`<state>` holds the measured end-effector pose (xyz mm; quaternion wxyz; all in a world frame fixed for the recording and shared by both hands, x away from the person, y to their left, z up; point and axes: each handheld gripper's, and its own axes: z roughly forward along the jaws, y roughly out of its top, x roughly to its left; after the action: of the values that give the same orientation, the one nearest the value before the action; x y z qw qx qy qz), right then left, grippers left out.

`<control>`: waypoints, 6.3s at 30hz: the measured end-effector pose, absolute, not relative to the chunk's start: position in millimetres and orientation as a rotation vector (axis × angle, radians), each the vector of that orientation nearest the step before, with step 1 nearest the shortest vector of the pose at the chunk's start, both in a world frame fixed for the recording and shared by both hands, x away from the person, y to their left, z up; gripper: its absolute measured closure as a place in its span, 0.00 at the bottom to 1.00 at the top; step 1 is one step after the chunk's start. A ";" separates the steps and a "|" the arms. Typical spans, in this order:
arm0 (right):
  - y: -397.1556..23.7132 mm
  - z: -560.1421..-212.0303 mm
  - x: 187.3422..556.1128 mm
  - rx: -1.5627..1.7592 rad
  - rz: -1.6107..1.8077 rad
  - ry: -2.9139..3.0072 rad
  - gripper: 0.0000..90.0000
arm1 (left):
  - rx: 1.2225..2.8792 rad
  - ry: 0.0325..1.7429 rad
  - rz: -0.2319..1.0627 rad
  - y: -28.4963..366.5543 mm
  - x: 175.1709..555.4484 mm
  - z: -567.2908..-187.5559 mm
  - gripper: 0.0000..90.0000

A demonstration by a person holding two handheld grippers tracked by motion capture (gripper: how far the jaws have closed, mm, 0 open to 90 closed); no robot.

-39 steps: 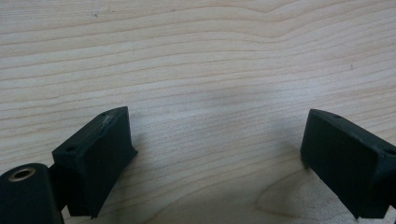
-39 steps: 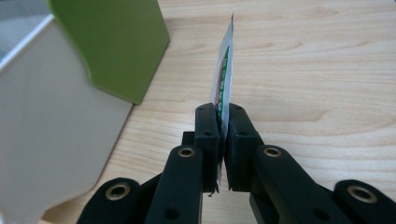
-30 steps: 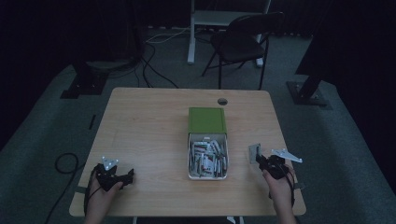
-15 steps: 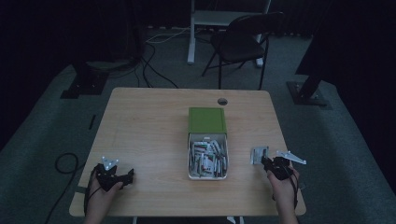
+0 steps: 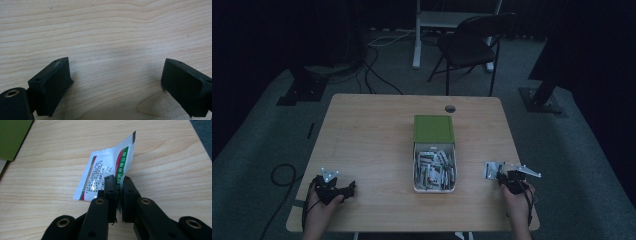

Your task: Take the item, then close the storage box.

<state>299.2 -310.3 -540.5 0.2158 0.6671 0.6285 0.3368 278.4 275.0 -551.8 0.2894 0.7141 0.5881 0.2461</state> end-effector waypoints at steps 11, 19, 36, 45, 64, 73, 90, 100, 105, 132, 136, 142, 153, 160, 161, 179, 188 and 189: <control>-320.0 -541.7 299.7 1.857 0.880 1.695 0.85 | 1.905 1.569 0.657 275.1 278.5 -551.8 0.11; -326.4 -544.0 298.8 1.852 0.901 1.687 0.73 | 1.906 1.569 0.657 275.0 278.5 -551.7 0.11; -336.2 -531.2 293.0 1.731 1.045 1.611 0.46 | 1.905 1.569 0.657 275.0 278.6 -551.7 0.11; -315.8 -521.0 290.3 1.598 1.144 1.759 0.32 | 1.905 1.568 0.657 275.0 278.6 -551.8 0.11; -275.7 -524.9 287.7 1.375 1.197 2.051 0.18 | 1.905 1.570 0.657 275.0 278.5 -551.7 0.11; -258.2 -531.5 284.3 1.212 1.265 2.210 0.18 | 1.907 1.567 0.656 274.9 278.7 -551.8 0.11; -230.6 -550.1 279.3 0.989 1.234 2.380 0.18 | 1.910 1.566 0.654 272.7 281.2 -551.6 0.11; -235.8 -549.4 278.3 0.987 1.240 2.346 0.18 | 1.923 1.547 0.646 272.1 281.7 -551.5 0.11; -237.0 -546.5 278.3 0.967 1.242 2.345 0.15 | 1.964 1.479 0.620 268.3 280.4 -551.5 0.11; -240.2 -530.3 278.2 0.987 1.342 2.296 0.15 | 2.075 0.991 0.446 189.9 268.9 -535.0 0.11; -242.3 -528.3 278.2 1.012 1.357 2.268 0.15 | 2.068 0.946 0.451 177.9 269.8 -530.3 0.11; -244.0 -522.5 276.2 0.989 1.401 2.264 0.15 | 2.073 0.892 0.447 165.0 270.1 -529.4 0.11; -234.8 -511.7 279.3 0.958 1.465 2.258 0.15 | 2.020 0.776 0.464 142.8 271.4 -513.7 0.11; -231.8 -507.8 284.0 0.964 1.482 2.237 0.15 | 2.006 0.745 0.435 130.3 276.0 -508.7 0.11; -231.5 -507.8 284.4 0.963 1.486 2.237 0.15 | 2.001 0.742 0.433 128.8 276.3 -508.3 0.11; -231.9 -517.0 293.2 1.021 1.519 2.197 0.15 | 1.944 0.717 0.464 114.5 290.0 -511.6 0.11; -232.3 -517.3 295.3 1.032 1.523 2.198 0.15 | 1.933 0.733 0.484 117.4 295.0 -512.7 0.11; -232.2 -517.4 295.4 1.036 1.526 2.197 0.15 | 1.932 0.738 0.476 117.1 295.6 -512.9 0.11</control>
<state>295.4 -232.2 -517.4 0.1362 0.3578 0.7587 0.5271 295.6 117.1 -512.9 0.4879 0.7947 0.3034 0.1959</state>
